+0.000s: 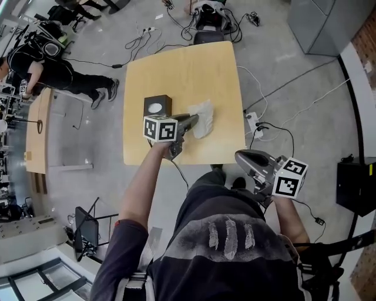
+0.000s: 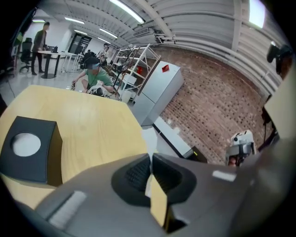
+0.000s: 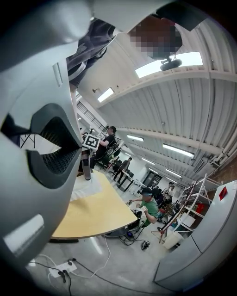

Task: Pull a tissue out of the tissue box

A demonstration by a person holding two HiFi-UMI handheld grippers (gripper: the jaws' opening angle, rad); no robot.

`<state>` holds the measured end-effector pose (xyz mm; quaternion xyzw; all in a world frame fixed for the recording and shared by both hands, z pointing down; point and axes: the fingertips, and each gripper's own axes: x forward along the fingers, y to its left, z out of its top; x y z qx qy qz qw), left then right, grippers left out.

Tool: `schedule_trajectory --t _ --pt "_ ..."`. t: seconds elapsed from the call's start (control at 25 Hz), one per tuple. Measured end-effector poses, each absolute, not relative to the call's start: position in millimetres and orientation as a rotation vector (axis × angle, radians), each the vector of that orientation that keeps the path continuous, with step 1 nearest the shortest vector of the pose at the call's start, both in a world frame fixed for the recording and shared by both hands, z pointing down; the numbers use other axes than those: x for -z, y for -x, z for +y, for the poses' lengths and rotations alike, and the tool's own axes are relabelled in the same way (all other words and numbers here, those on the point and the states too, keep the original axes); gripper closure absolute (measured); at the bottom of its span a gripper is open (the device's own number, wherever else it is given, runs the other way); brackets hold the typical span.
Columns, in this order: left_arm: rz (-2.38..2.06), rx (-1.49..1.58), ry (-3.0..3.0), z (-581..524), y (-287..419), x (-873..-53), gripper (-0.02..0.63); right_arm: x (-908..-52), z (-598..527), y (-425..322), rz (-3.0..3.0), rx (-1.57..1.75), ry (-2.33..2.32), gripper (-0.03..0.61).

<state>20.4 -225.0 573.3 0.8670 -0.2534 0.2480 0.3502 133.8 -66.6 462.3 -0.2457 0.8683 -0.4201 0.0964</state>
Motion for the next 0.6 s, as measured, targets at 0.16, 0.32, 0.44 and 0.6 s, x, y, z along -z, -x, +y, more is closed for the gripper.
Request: schedule_trajectory --t 0.16,0.32,0.44,0.6 --pt "-0.691 -0.699 -2.236 -241 -12 -597 0.611 -463 -89 -121 2.62 1.284 0.74 0.581" --pt "-0.731 -0.746 -2.229 -264 2 -610 0.61 -466 -116 -96 2.642 1.318 0.742 0.581" --pt "-0.765 -0.808 -2.234 -272 7 -624 0.609 -468 -128 -77 2.668 1.353 0.728 0.581" --pt "-0.825 -0.881 -2.258 -282 16 -635 0.609 -469 -137 -55 2.702 1.37 0.72 0.581"
